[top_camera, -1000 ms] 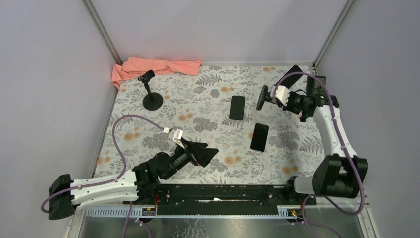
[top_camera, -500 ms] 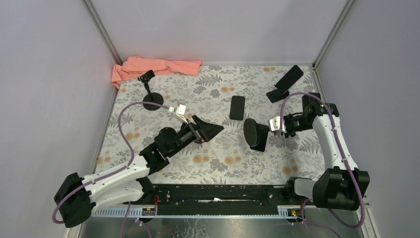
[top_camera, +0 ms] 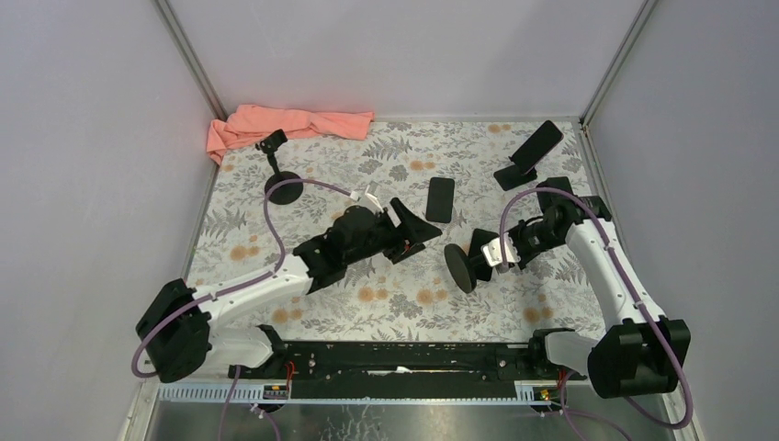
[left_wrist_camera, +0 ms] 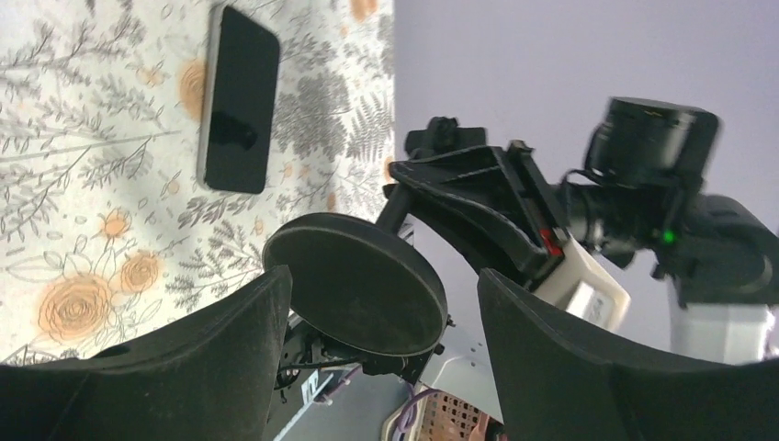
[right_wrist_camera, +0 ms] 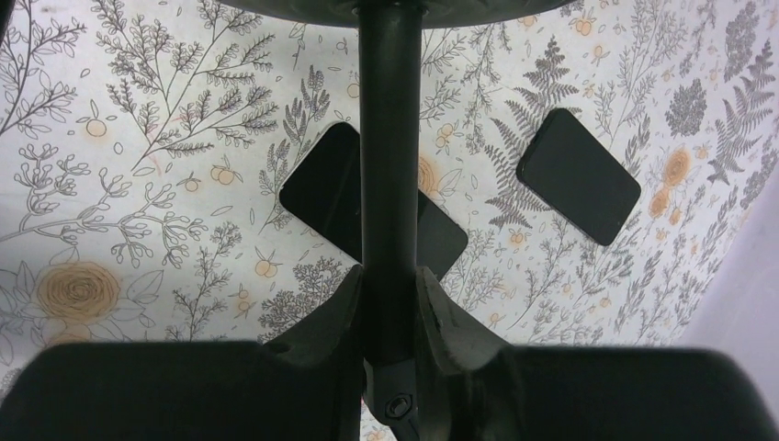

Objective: Place the phone on the phone stand
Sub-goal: Pick up the phone stand at the center of the board.

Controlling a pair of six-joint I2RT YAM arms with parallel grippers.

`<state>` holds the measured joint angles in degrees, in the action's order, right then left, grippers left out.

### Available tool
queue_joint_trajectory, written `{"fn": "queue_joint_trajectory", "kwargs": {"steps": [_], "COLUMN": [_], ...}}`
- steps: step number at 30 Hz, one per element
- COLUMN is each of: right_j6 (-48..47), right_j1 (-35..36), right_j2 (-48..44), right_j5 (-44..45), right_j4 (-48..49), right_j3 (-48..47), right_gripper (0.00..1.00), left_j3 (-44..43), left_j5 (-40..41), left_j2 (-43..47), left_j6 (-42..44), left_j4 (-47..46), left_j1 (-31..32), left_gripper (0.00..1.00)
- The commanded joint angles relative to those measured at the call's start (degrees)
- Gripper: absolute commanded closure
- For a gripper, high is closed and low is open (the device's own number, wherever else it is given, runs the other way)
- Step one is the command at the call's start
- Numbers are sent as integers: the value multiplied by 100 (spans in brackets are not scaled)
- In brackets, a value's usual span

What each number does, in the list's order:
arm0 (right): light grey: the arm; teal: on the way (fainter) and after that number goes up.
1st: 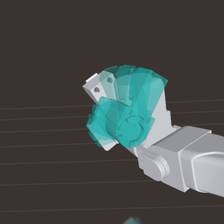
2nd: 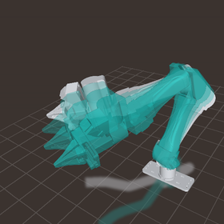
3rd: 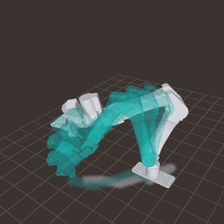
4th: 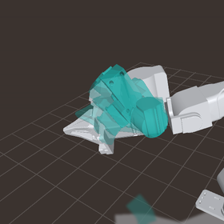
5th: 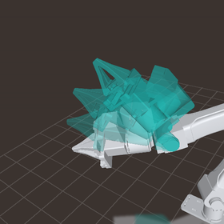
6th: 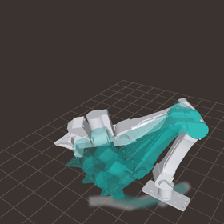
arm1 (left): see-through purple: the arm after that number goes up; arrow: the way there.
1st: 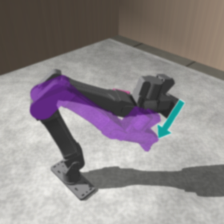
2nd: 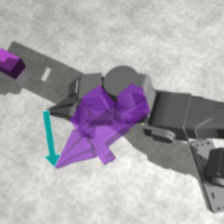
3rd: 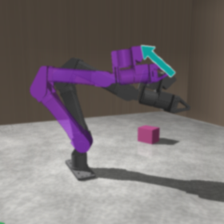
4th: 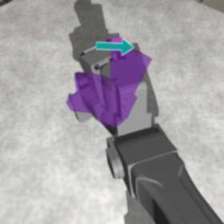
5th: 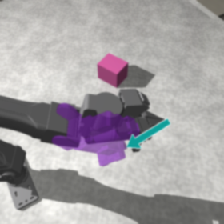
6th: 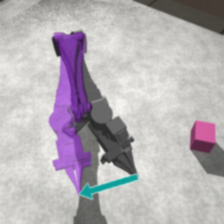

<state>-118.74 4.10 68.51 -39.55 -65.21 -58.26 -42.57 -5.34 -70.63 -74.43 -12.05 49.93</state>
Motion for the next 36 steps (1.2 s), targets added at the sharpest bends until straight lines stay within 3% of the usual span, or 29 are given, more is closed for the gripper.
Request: {"fn": "queue_joint_trajectory", "kwargs": {"steps": [1,11,14,20,22,24,28,31,33,36], "right_j6": [-911,-431,-258,-166,-166,-158,-74,47,219,745], "right_j1": [317,999,1115,1499,1693,1880,2256,2435,2458,2460], "right_j2": [4,175,200,248,274,305,368,412,434,412], "right_j5": [238,1183,1405,1696,1924,2144,2438,2366,2112,1730], "right_j4": [102,523,674,602,588,578,559,522,473,416], "right_j3": [-354,-520,-556,-785,-786,-760,-784,-890,-1009,-1227], "right_gripper": [100,100,100,100,100,100,100,88,65,40], "left_j3": [-657,-1469,-1400,-1167,-1181,-1192,-1026,-710,-462,-89], "left_j5": [122,159,73,-188,-242,-288,-658,-872,-876,-827], "left_j2": [-494,-1390,-1501,-1823,-1947,-2060,-2343,-2410,-2333,-2063], "left_j6": [-661,-1006,-1101,-1292,-1277,-1213,-1078,-894,-568,-205], "left_j4": [1157,1844,1799,1374,1245,1223,752,247,-70,-640], "left_j1": [108,519,591,605,606,605,516,423,338,216], "left_gripper": [20,21,31,40,46,59,96,100,100,100]}}
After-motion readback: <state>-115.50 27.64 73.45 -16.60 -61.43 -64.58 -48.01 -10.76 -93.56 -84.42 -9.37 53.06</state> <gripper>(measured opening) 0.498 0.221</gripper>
